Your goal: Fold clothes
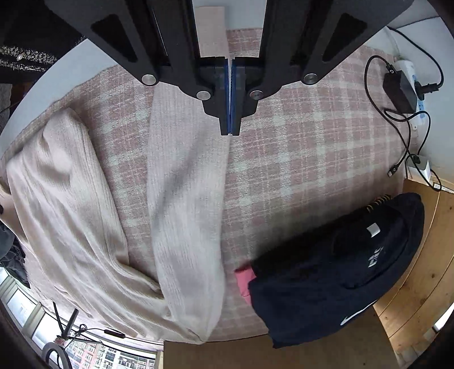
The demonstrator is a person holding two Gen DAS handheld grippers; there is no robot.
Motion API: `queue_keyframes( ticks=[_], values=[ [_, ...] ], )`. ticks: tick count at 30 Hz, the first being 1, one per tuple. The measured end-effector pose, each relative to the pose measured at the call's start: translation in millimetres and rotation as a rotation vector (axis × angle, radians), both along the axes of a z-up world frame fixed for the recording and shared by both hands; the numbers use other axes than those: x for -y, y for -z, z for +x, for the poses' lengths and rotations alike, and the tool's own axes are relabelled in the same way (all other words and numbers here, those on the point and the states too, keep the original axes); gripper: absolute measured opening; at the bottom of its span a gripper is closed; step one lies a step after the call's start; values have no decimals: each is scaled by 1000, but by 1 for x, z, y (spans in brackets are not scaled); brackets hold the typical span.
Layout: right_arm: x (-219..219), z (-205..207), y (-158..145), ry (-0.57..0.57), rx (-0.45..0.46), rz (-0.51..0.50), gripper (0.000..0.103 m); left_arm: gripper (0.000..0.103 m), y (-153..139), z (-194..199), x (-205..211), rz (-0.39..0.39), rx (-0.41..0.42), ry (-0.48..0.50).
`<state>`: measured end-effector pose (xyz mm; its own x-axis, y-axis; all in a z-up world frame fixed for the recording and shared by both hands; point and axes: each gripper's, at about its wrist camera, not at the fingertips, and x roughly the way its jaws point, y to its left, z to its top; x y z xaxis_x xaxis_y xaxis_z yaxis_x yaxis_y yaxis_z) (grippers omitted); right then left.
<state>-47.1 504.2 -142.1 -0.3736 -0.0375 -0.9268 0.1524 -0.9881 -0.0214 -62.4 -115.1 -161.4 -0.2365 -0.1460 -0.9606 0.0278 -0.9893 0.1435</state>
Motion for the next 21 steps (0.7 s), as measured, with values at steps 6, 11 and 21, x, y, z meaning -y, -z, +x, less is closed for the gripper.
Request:
queue_keyframes(
  ticks=[6, 11, 21],
  values=[
    [-27, 4, -32, 60, -55, 77, 32, 26, -11, 11, -6, 73, -10, 4],
    [25, 12, -4, -77, 31, -158, 45, 59, 28, 13, -85, 22, 62, 206],
    [86, 33, 59, -176, 191, -212, 45, 10, 32, 8, -63, 140, 60, 97]
  ],
)
